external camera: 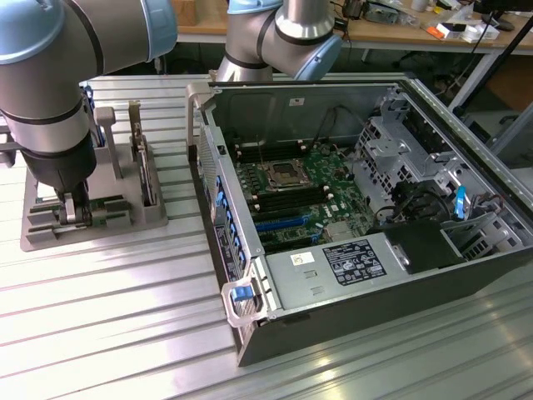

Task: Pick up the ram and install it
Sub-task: 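Pick up the ram and move it above insertion slot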

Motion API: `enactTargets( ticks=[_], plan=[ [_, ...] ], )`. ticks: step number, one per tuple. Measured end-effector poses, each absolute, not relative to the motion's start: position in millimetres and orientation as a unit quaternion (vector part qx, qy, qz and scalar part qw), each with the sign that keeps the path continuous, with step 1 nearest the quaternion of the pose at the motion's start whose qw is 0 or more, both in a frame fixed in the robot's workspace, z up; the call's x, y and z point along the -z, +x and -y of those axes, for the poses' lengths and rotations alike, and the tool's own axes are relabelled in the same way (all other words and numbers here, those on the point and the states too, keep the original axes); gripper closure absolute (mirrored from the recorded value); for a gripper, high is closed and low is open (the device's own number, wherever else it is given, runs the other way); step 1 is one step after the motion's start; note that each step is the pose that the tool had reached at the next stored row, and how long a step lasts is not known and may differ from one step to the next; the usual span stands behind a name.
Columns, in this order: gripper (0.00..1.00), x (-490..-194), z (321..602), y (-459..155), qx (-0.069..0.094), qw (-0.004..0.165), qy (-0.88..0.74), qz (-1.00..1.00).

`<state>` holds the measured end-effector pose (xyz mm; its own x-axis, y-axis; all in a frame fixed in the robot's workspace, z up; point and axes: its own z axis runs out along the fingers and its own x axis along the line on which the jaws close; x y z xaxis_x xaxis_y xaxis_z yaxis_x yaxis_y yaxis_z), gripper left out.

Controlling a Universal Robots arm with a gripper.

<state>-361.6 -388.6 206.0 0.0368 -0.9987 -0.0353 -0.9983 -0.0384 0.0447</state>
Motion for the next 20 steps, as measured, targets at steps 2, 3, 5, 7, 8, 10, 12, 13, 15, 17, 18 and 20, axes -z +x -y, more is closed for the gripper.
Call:
enactTargets(
  ticks=[2, 3, 5, 7, 8, 10, 12, 13, 15, 17, 18, 20],
  plan=[
    [0.88, -208, 389, -362, 0.028, 0.004, 0.720, 0.693],
    [0.88, -209, 389, -362, 0.028, 0.004, 0.720, 0.693],
    [0.88, -212, 389, -362, 0.028, 0.004, 0.720, 0.693],
    [0.88, -216, 389, -362, 0.028, 0.004, 0.720, 0.693],
    [0.88, -221, 389, -362, 0.028, 0.004, 0.720, 0.693],
    [0.88, -228, 389, -362, 0.028, 0.004, 0.720, 0.693],
    [0.88, -234, 389, -362, 0.028, 0.004, 0.720, 0.693],
    [0.88, -237, 389, -362, 0.028, 0.004, 0.720, 0.693],
    [0.88, -247, 389, -362, 0.028, 0.004, 0.720, 0.693],
    [0.88, -255, 389, -362, 0.028, 0.004, 0.720, 0.693],
    [0.88, -257, 389, -362, 0.028, 0.004, 0.720, 0.693],
    [0.88, -267, 389, -362, 0.028, 0.004, 0.720, 0.693]
  ],
)
